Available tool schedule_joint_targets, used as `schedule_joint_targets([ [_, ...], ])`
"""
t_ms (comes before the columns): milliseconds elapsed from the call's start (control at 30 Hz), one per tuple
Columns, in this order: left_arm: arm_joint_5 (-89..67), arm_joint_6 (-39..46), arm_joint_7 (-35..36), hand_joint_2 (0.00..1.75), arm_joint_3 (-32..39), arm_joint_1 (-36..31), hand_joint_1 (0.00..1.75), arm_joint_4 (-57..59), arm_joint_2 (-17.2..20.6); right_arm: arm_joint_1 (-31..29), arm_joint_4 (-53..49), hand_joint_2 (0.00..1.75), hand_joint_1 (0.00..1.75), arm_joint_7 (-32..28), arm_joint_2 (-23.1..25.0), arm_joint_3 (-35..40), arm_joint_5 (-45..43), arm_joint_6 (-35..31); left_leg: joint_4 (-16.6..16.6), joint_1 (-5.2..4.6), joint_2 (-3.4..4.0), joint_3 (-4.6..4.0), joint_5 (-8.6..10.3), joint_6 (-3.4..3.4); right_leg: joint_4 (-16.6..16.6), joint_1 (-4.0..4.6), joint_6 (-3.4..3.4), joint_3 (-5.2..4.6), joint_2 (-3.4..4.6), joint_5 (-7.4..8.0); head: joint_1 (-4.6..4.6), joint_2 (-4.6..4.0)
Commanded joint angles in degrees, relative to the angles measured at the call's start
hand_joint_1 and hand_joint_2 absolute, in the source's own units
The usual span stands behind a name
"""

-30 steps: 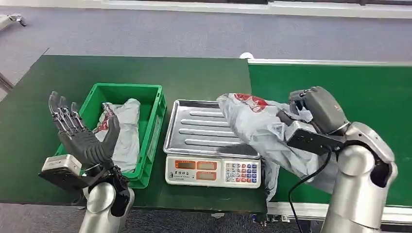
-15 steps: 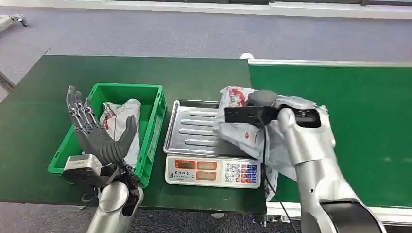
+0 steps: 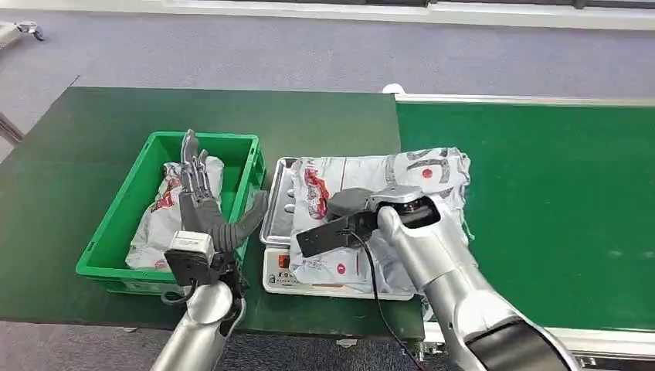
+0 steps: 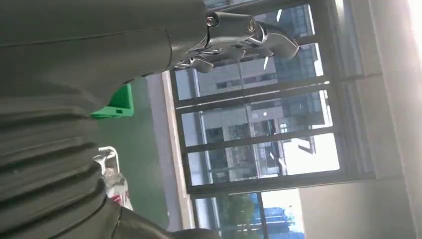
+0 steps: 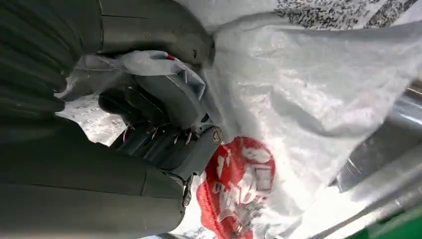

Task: Moved the parcel from conveyor to table for the left to box.

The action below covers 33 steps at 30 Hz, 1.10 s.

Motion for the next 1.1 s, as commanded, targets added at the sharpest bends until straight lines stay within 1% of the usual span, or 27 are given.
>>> schedule_joint_targets([
  [33,-0.11,0.04,0.22,1.75,-2.16,-2.34,0.0,5.5,0.35,3.36,-2.62,1.75,1.75,5.19,-3.43,5.3,2.61,-80.98,-0.22,0.03,-0.12,0.11,0.1,0.04,-0.24,0.07,-0.06,0.23,-0.41,0.03,0.0,0.0],
  [67,-0.11,0.37,0.22,1.75,-2.09,-2.11,0.0,5.36,0.38,3.39,-3.35,1.75,0.07,7.08,-3.53,4.62,3.29,-80.98,-0.15,0.01,-0.09,0.14,0.05,0.02,-0.16,0.04,-0.04,0.21,-0.3,0.0,0.0,0.0],
  [100,-0.17,0.55,0.22,1.75,-2.02,-1.91,0.0,5.2,0.46,4.09,-5.19,1.75,0.0,7.37,-3.43,3.39,2.39,-80.98,-0.25,0.02,-0.07,0.17,0.09,0.03,-0.27,0.07,-0.05,0.25,-0.37,0.04,0.02,0.0],
  [133,-0.17,0.55,0.22,1.75,-2.02,-1.91,0.0,5.2,0.46,4.09,-5.19,1.75,0.0,7.37,-3.43,3.39,2.39,-80.98,-0.12,0.03,-0.09,0.15,0.03,0.02,-0.15,0.06,-0.03,0.23,-0.28,-0.02,0.0,0.0],
  [167,0.01,0.44,0.22,1.75,-1.86,-1.84,0.0,5.04,0.47,4.65,-7.23,1.75,0.0,7.63,-4.14,2.62,3.14,-80.98,-0.27,0.03,-0.13,0.17,0.11,0.04,-0.3,0.08,-0.05,0.29,-0.44,0.04,0.02,0.0],
  [200,0.0,0.38,0.22,1.75,-1.82,-1.87,0.0,5.06,0.43,5.12,-8.92,1.75,0.0,7.18,-4.27,2.13,3.02,-80.98,-0.15,0.04,-0.1,0.13,0.05,0.03,-0.2,0.08,-0.04,0.23,-0.31,0.0,0.0,0.0],
  [233,-0.06,0.03,0.22,1.75,-1.89,-2.04,0.0,5.34,0.36,6.57,-13.09,1.75,0.0,4.88,-4.29,0.06,1.9,-80.98,-0.27,0.03,-0.12,0.17,0.11,0.04,-0.31,0.08,-0.05,0.29,-0.44,0.04,0.02,0.0],
  [300,-0.06,0.03,0.22,1.75,-1.89,-2.04,0.0,5.34,0.36,6.57,-13.09,1.75,0.0,4.88,-4.29,0.06,1.9,-80.98,-0.1,0.03,-0.14,0.1,0.03,0.02,-0.13,0.06,-0.03,0.19,-0.3,-0.03,0.02,0.0],
  [333,-0.08,-0.19,0.22,1.75,-2.02,-2.32,0.0,5.71,0.12,7.71,-15.55,1.75,0.0,0.97,-3.87,-2.49,-0.84,-80.98,-0.2,0.06,-0.22,0.13,0.09,0.03,-0.26,0.1,-0.04,0.27,-0.49,0.0,0.0,0.0],
  [367,0.04,-0.8,0.22,1.75,-2.11,-2.69,0.0,6.37,-0.06,9.78,-19.54,1.75,0.0,-6.88,-1.72,-8.83,-2.22,-80.98,-0.25,0.03,-0.2,0.15,0.11,0.04,-0.29,0.08,-0.05,0.28,-0.5,0.01,0.02,0.0],
  [400,-0.22,-0.56,0.22,1.75,-2.09,-2.87,0.0,6.78,-0.23,10.39,-19.64,1.75,0.0,-13.26,1.07,-14.88,-3.55,-80.98,-0.31,0.05,-0.2,0.17,0.14,0.05,-0.37,0.11,-0.06,0.33,-0.56,0.04,0.0,0.0],
  [467,-0.08,-0.66,0.22,1.75,-2.09,-2.91,0.0,7.16,-0.28,11.0,-22.79,1.75,0.0,-13.26,0.08,-12.61,-7.27,-80.98,-0.05,0.06,-0.17,0.07,0.02,0.0,-0.11,0.09,-0.04,0.15,-0.31,-0.03,0.0,0.0],
  [533,-0.08,-0.66,0.22,1.75,-2.09,-2.91,0.0,7.16,-0.28,11.0,-22.79,1.75,0.0,-13.26,0.08,-12.61,-7.27,-80.98,-0.2,0.03,-0.28,0.07,0.12,0.03,-0.23,0.08,-0.06,0.2,-0.58,-0.01,0.02,0.0],
  [567,-0.08,-0.66,0.22,1.75,-2.09,-2.91,0.0,7.16,-0.28,11.0,-22.79,1.75,0.0,-13.26,0.08,-12.61,-7.27,-80.98,-0.06,0.02,-0.08,0.09,0.0,0.0,-0.09,0.04,-0.03,0.11,-0.24,-0.04,0.0,0.0],
  [600,-0.08,-0.66,0.22,1.75,-2.09,-2.91,0.0,7.16,-0.28,11.0,-22.79,1.75,0.0,-13.26,0.08,-12.61,-7.27,-80.98,-0.15,0.03,-0.12,0.13,0.04,0.01,-0.18,0.07,-0.05,0.19,-0.35,-0.02,0.0,0.0],
  [667,-0.08,-0.66,0.22,1.75,-2.09,-2.91,0.0,7.16,-0.28,11.0,-22.79,1.75,0.0,-13.26,0.08,-12.61,-7.27,-80.98,-0.08,0.03,-0.1,0.1,0.02,0.01,-0.13,0.07,-0.03,0.16,-0.23,-0.02,0.02,0.0],
  [700,-0.08,-0.66,0.22,1.75,-2.09,-2.91,0.0,7.16,-0.28,11.0,-22.79,1.75,0.0,-13.26,0.08,-12.61,-7.27,-80.98,-0.15,0.02,-0.1,0.12,0.06,0.02,-0.2,0.07,-0.04,0.2,-0.31,0.01,0.0,0.0],
  [733,-0.08,-0.66,0.22,1.75,-2.09,-2.91,0.0,7.16,-0.28,11.0,-22.79,1.75,0.0,-13.26,0.08,-12.61,-7.27,-80.98,-0.09,0.03,0.01,0.05,0.03,0.02,-0.15,0.07,-0.04,0.1,-0.19,0.02,0.04,0.0],
  [800,-0.02,-0.73,0.22,1.75,-2.18,-2.54,0.0,6.75,-0.08,11.47,-24.92,1.75,0.0,-13.26,-0.84,-9.98,-11.98,-80.98,-0.13,0.0,0.13,0.12,0.03,0.01,-0.15,0.03,-0.04,0.1,-0.1,0.03,0.02,0.0],
  [833,-0.01,-0.65,0.22,1.75,-2.15,-2.49,0.0,6.64,-0.08,11.45,-25.19,1.75,0.0,-13.26,-1.2,-9.31,-12.99,-80.98,-0.21,0.01,0.15,0.13,0.07,0.02,-0.23,0.05,-0.06,0.12,-0.14,0.07,0.02,0.0],
  [900,-0.02,-0.38,0.22,1.75,-1.79,-2.21,0.0,5.84,-0.22,12.44,-29.56,1.75,0.0,-13.26,-1.45,-8.16,-18.47,-80.98,-0.12,0.03,0.12,0.07,0.04,0.01,-0.17,0.06,-0.04,0.08,-0.14,0.04,0.02,0.0],
  [933,-0.02,-0.38,0.22,1.75,-1.79,-2.21,0.0,5.84,-0.22,12.44,-29.56,1.75,0.0,-13.26,-1.45,-8.16,-18.47,-80.98,-0.07,0.0,0.17,0.06,0.0,0.0,-0.09,0.03,-0.03,0.01,-0.03,0.02,0.0,0.0],
  [967,-0.03,-0.44,0.22,1.75,-1.74,-2.14,0.0,5.74,-0.21,12.69,-30.6,1.75,0.0,-13.26,-1.48,-8.16,-18.82,-80.98,-0.15,0.02,0.16,0.08,0.04,0.01,-0.19,0.06,-0.05,0.06,-0.13,0.05,0.02,0.0],
  [1033,-0.36,-0.1,0.22,1.75,-1.43,-2.04,0.0,5.53,-0.32,13.18,-33.77,1.75,0.0,-13.26,-1.7,-8.15,-22.75,-80.98,-0.18,0.0,0.17,0.11,0.04,0.02,-0.2,0.05,-0.06,0.08,-0.15,0.04,0.02,0.0],
  [1067,-0.4,0.0,0.22,1.75,-1.31,-1.92,0.0,5.43,-0.3,13.2,-33.82,1.75,0.0,-13.26,-1.74,-8.16,-24.04,-80.98,-0.08,0.02,0.19,0.08,-0.01,0.0,-0.13,0.07,-0.03,0.05,-0.04,0.02,0.0,0.0],
  [1100,-0.48,0.31,0.22,1.75,-1.03,-1.53,0.0,4.98,-0.13,13.29,-34.35,1.75,0.0,-13.26,-1.74,-8.87,-24.64,-80.98,-0.15,0.0,0.19,0.1,0.01,0.01,-0.17,0.05,-0.04,0.07,-0.12,0.03,0.02,0.0],
])
